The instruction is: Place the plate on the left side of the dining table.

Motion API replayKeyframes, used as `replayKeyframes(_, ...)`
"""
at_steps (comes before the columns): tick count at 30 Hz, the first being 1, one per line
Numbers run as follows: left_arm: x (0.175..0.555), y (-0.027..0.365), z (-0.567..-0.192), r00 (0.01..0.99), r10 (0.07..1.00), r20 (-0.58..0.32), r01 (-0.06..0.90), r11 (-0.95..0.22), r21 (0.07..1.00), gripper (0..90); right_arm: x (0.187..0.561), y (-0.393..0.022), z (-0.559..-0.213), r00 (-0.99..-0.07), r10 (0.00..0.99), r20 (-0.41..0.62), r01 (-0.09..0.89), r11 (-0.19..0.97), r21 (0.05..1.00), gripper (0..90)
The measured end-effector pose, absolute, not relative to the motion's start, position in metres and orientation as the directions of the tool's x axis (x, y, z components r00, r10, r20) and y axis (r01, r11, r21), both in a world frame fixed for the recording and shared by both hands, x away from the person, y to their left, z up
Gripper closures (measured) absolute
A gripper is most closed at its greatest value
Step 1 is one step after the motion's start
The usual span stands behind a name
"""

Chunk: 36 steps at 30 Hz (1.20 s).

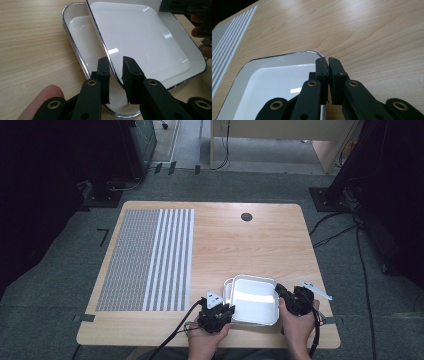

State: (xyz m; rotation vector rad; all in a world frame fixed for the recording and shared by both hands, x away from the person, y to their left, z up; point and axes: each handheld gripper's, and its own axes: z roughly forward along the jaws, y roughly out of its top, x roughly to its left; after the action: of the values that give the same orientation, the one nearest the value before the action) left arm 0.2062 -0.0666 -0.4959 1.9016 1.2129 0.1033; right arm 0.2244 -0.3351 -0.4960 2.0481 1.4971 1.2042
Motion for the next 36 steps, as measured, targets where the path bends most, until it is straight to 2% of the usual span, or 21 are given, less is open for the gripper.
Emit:
replayKeyframes(6,0.210,-0.061,-0.497,0.478,0.762,-0.437,0.751,-0.096,0.653,81.1,0.225,-0.333,-0.495,0.091,0.906,0.414,0.620,-0.377,0.689,88.3)
replayKeyframes(13,0.212,-0.060,-0.498,0.453,0.772,-0.446,0.761,-0.075,0.644,83.3,0.228,-0.331,-0.499,0.056,0.916,0.396,0.632,-0.340,0.697,84.3)
replayKeyframes(19,0.213,-0.059,-0.497,0.455,0.779,-0.431,0.756,-0.083,0.649,85.0,0.225,-0.328,-0.493,0.056,0.929,0.367,0.626,-0.319,0.711,86.6)
replayKeyframes(36,0.216,-0.037,-0.485,0.468,0.768,-0.437,0.752,-0.087,0.654,85.2,0.235,-0.318,-0.479,0.031,0.914,0.404,0.696,-0.310,0.648,87.6)
